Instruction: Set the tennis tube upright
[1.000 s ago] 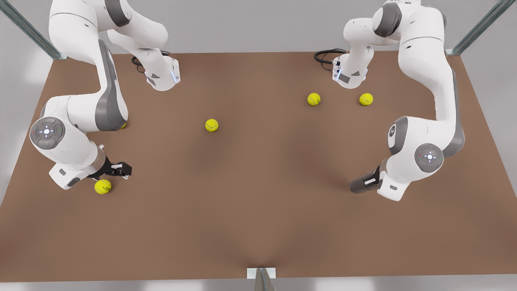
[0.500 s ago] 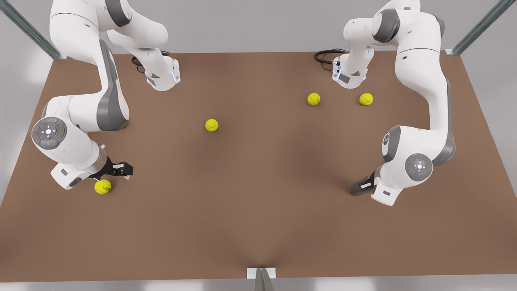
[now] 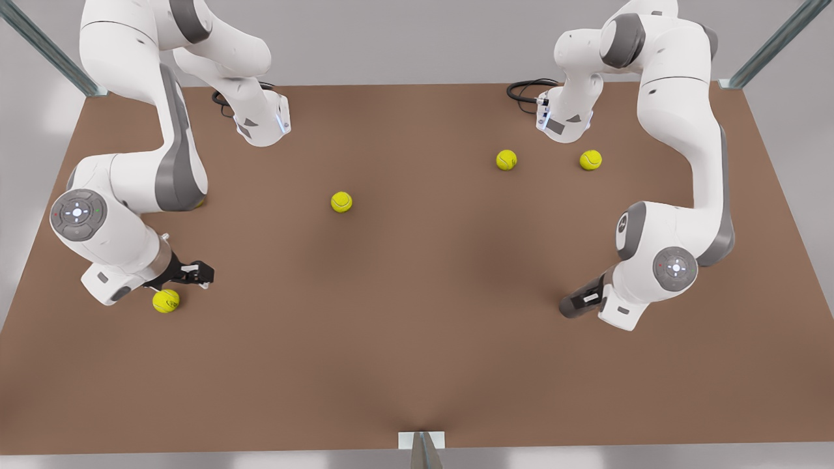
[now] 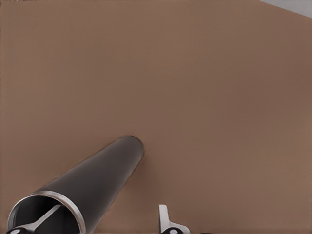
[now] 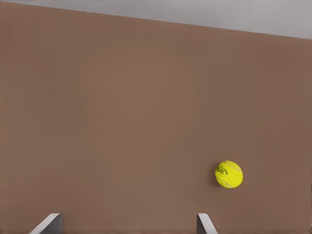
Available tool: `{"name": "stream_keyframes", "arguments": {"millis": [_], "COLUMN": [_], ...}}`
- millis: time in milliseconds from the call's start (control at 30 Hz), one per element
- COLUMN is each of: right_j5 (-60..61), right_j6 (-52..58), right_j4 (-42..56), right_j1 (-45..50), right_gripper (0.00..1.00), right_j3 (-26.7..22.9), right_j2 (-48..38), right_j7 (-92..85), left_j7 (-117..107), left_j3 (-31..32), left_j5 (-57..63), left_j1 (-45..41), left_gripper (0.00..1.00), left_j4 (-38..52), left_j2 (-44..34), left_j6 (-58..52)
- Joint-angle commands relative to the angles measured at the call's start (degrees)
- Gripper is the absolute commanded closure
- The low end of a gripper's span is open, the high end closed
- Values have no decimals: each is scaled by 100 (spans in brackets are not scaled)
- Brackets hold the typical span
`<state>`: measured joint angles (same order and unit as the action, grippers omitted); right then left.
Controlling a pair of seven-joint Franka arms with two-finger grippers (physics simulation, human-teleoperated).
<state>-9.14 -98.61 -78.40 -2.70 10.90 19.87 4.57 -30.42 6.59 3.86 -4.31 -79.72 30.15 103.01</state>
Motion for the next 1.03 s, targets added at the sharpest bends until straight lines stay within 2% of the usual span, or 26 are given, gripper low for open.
{"name": "stream_keyframes", "arguments": {"millis": [0,400,500,567,700,767,1000], "right_j5": [0,26,105,624,571,580,624], "right_j6": [0,0,0,0,9,246,246], "right_j4": [0,0,9,26,18,26,26], "right_j1": [-2,-20,-37,-257,-240,-266,-266], "right_gripper": [0,0,0,0,0,0,0], "right_j3": [0,0,9,0,9,9,9], "right_j2": [0,0,0,-9,-9,-18,-18], "right_j7": [0,-18,44,905,896,98,-141], "left_j7": [1,53,782,1308,1890,1978,1978], "left_j3": [0,131,158,167,158,149,149], "left_j5": [9,27,-26,-35,-34,-17,-17], "left_j1": [9,53,238,308,326,308,300], "left_gripper": [0,0,0,0,0,0,0], "left_j4": [0,53,641,1002,984,765,721], "left_j2": [0,-167,-203,-211,-844,-1117,-1152], "left_j6": [0,-193,-1124,-1660,-1811,-1811,-1811]}}
